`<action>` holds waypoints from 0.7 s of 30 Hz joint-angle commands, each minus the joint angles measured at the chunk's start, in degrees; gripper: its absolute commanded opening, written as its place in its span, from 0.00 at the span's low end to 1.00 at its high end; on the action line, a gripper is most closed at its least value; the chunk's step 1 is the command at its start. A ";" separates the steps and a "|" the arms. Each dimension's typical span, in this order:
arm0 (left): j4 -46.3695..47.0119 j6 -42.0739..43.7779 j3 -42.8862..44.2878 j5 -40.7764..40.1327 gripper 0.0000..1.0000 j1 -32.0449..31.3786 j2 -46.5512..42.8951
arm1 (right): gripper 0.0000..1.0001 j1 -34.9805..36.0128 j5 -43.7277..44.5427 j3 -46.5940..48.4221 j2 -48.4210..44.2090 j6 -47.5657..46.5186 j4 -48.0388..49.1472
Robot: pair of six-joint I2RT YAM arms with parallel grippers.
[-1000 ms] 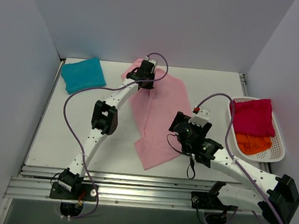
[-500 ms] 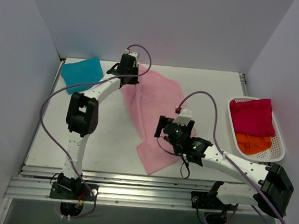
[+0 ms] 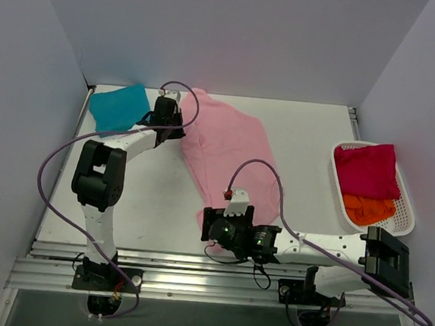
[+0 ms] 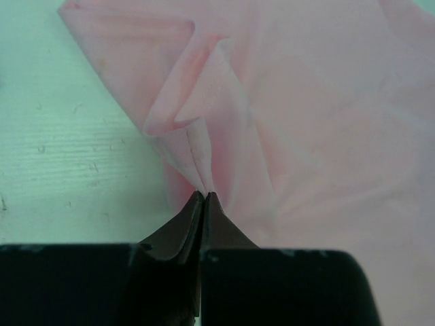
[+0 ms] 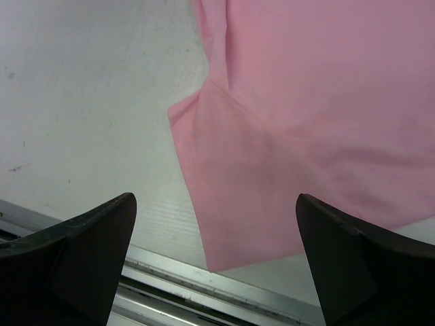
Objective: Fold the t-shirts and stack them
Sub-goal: Flatten the tshirt out
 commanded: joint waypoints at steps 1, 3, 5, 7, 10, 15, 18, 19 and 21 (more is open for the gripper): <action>5.84 -1.89 -3.24 0.86 0.02 -0.12 -4.12 | 1.00 3.49 3.02 -1.61 1.74 6.87 -3.73; 8.04 -2.41 -5.09 0.86 0.02 -0.21 -4.47 | 1.00 5.42 3.89 -1.27 3.15 9.59 -5.39; 9.00 -2.59 -6.15 0.86 0.02 -0.21 -4.74 | 1.00 8.68 5.12 -0.56 5.52 13.01 -7.07; 9.62 -3.03 -7.64 0.86 0.02 -0.30 -5.09 | 1.00 10.35 6.27 0.14 7.80 15.13 -9.27; 10.59 -3.29 -9.48 2.44 0.02 -0.30 -5.61 | 1.00 12.29 6.36 -0.38 10.17 17.51 -8.84; 11.47 -3.29 -11.16 2.45 0.02 -0.39 -6.32 | 1.00 12.47 6.19 -1.09 13.43 17.95 -5.68; 11.56 -3.03 -11.69 2.45 0.02 -0.39 -6.85 | 1.00 12.38 7.15 0.05 15.37 17.60 -5.93; 11.56 -2.94 -11.78 2.45 0.02 -0.39 -6.93 | 1.00 12.46 7.41 0.49 16.07 17.25 -6.28; 11.56 -2.85 -11.69 2.45 0.02 -0.39 -6.76 | 1.00 12.55 8.73 2.25 16.51 17.42 -8.47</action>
